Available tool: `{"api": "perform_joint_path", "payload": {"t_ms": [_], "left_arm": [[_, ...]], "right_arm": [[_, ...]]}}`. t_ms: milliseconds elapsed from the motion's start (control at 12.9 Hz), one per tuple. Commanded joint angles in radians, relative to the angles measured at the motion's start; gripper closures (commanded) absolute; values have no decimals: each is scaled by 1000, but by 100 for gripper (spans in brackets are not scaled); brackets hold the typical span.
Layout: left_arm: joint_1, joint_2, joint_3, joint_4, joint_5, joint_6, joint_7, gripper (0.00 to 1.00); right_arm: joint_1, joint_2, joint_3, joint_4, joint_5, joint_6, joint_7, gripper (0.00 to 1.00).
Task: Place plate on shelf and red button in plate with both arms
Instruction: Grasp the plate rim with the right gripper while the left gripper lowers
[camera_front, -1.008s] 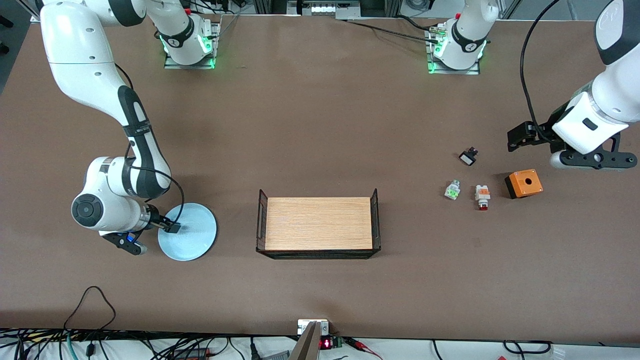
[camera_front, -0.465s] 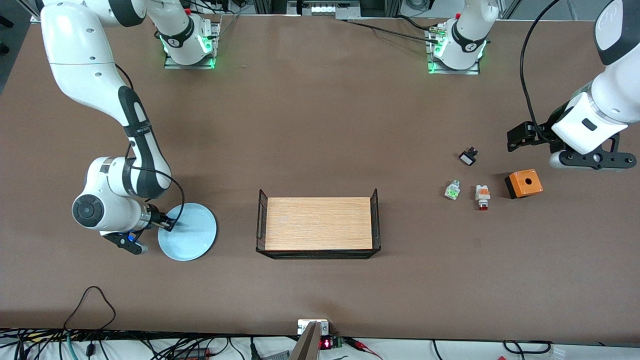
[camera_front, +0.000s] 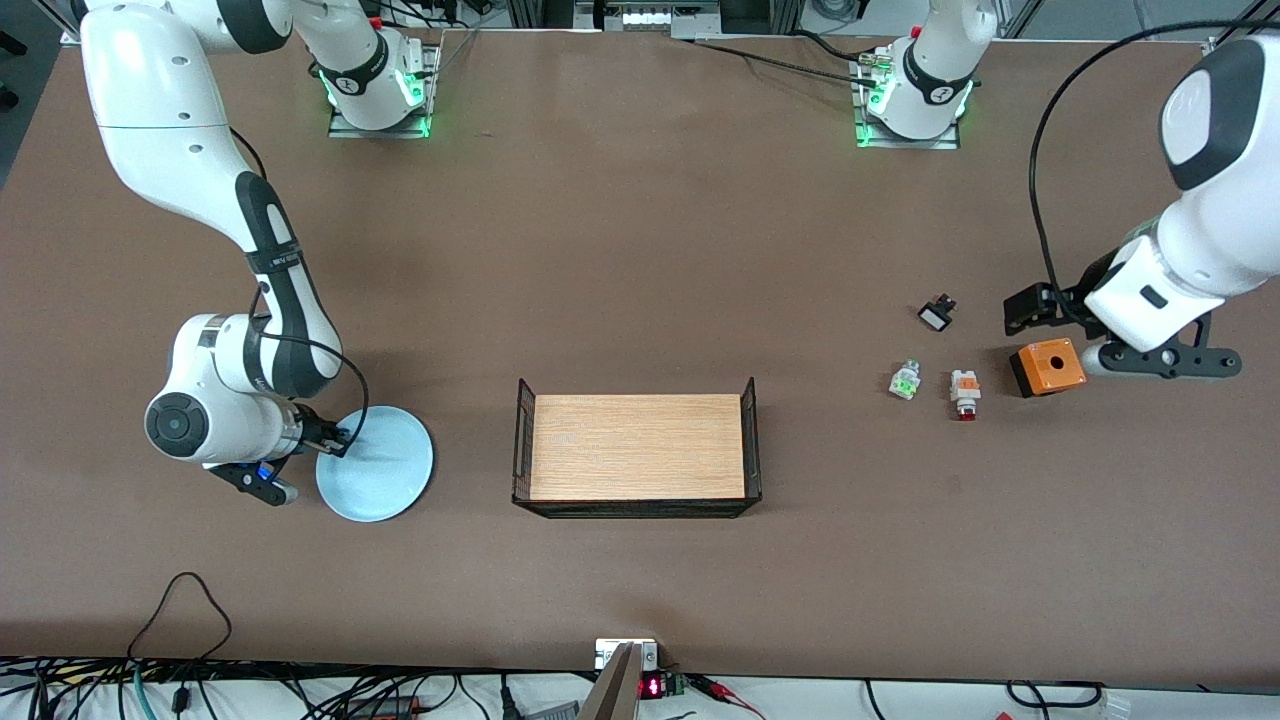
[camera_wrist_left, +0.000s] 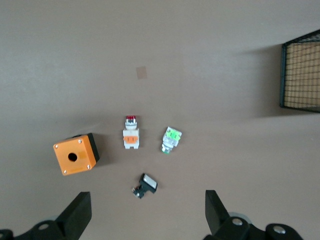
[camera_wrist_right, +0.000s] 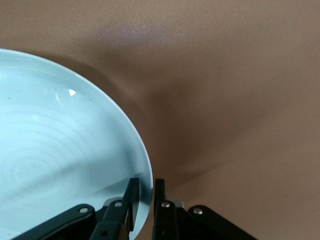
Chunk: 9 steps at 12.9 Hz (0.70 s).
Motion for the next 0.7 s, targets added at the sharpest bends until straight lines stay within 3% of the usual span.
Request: {"api": "perform_joint_path", "payload": {"t_ms": [0,620], "left_arm": [[7,-16,-2,-76,-13,70,24,0],[9,-9,-2,-176,-11,173,24,0]], "right_arm": [[-2,-4,2,13,17,-51,-8,96],[3,-106,2,18,1,-183,-10,99]]}}
